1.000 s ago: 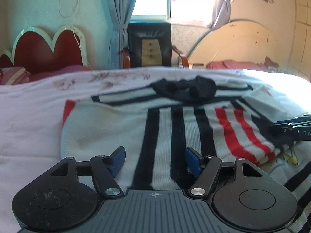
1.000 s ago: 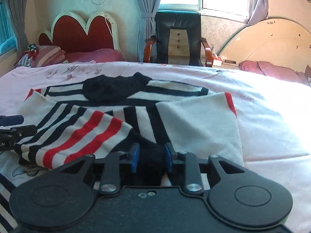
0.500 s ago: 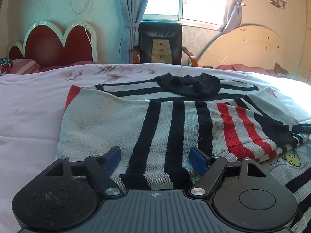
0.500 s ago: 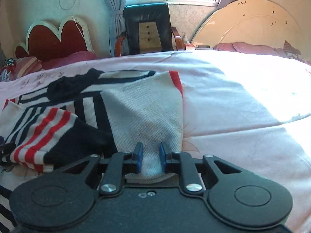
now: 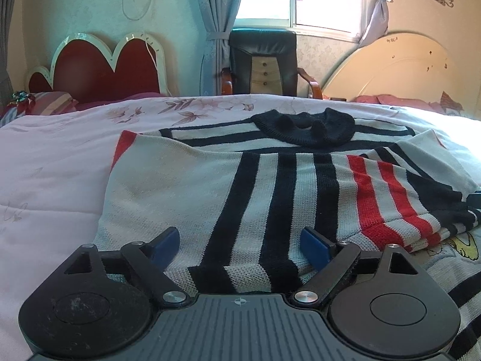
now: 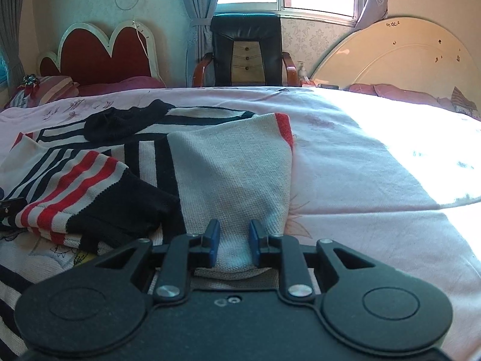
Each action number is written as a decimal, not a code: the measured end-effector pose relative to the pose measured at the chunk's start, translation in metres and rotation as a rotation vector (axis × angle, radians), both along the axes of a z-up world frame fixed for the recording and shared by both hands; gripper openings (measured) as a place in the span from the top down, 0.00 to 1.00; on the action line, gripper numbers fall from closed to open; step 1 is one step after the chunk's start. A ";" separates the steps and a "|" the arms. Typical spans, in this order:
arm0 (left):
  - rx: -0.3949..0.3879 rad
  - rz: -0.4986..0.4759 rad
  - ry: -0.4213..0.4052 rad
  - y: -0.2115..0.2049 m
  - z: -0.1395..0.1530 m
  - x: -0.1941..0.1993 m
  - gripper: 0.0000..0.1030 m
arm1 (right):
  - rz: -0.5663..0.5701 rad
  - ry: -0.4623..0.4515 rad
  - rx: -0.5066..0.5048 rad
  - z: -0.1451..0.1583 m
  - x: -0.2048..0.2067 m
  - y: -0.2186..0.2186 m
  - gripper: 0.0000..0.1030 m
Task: Fold small clothes
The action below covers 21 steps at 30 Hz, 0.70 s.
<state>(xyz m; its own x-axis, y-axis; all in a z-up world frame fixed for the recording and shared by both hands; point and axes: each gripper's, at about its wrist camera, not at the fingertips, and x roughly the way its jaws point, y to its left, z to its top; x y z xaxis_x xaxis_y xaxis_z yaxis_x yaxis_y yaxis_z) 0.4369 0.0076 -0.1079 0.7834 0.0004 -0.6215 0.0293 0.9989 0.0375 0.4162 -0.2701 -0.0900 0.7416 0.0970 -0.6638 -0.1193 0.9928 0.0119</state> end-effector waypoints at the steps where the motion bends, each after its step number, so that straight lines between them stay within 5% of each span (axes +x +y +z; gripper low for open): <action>1: 0.000 0.000 0.000 0.000 0.000 0.000 0.15 | 0.008 -0.002 -0.013 0.000 -0.001 0.001 0.79; 5: 0.003 -0.002 0.001 0.000 -0.001 0.001 0.13 | 0.016 -0.011 -0.059 -0.002 -0.002 0.008 0.77; 8: 0.021 0.014 0.024 0.003 -0.001 0.007 0.01 | 0.015 -0.018 -0.121 -0.002 -0.003 0.018 0.75; 14: -0.003 -0.017 0.084 0.017 0.026 -0.005 0.00 | -0.020 0.007 -0.143 0.015 -0.012 0.022 0.69; 16: -0.003 -0.043 0.062 0.029 0.031 -0.035 0.01 | -0.025 -0.011 -0.081 0.028 -0.033 0.015 0.63; 17: 0.008 -0.050 0.060 0.036 0.032 -0.053 0.01 | -0.022 -0.016 -0.064 0.032 -0.043 0.012 0.46; 18: 0.015 -0.054 0.059 0.046 0.031 -0.071 0.07 | -0.014 -0.026 -0.048 0.037 -0.058 0.009 0.27; 19: 0.017 -0.049 0.069 0.055 0.030 -0.091 0.15 | -0.002 -0.034 -0.039 0.040 -0.069 0.007 0.24; 20: 0.009 -0.028 0.084 0.069 0.028 -0.111 0.27 | 0.016 -0.041 -0.032 0.044 -0.084 0.004 0.29; 21: -0.017 0.001 0.094 0.083 0.026 -0.132 0.28 | 0.030 -0.036 -0.018 0.047 -0.098 -0.001 0.35</action>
<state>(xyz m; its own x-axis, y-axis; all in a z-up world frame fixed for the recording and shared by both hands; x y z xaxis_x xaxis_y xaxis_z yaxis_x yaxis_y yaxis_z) 0.3044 0.0909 -0.0818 0.7218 -0.0097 -0.6920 0.0305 0.9994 0.0179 0.3178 -0.2706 -0.0430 0.7623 0.1075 -0.6383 -0.1487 0.9888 -0.0110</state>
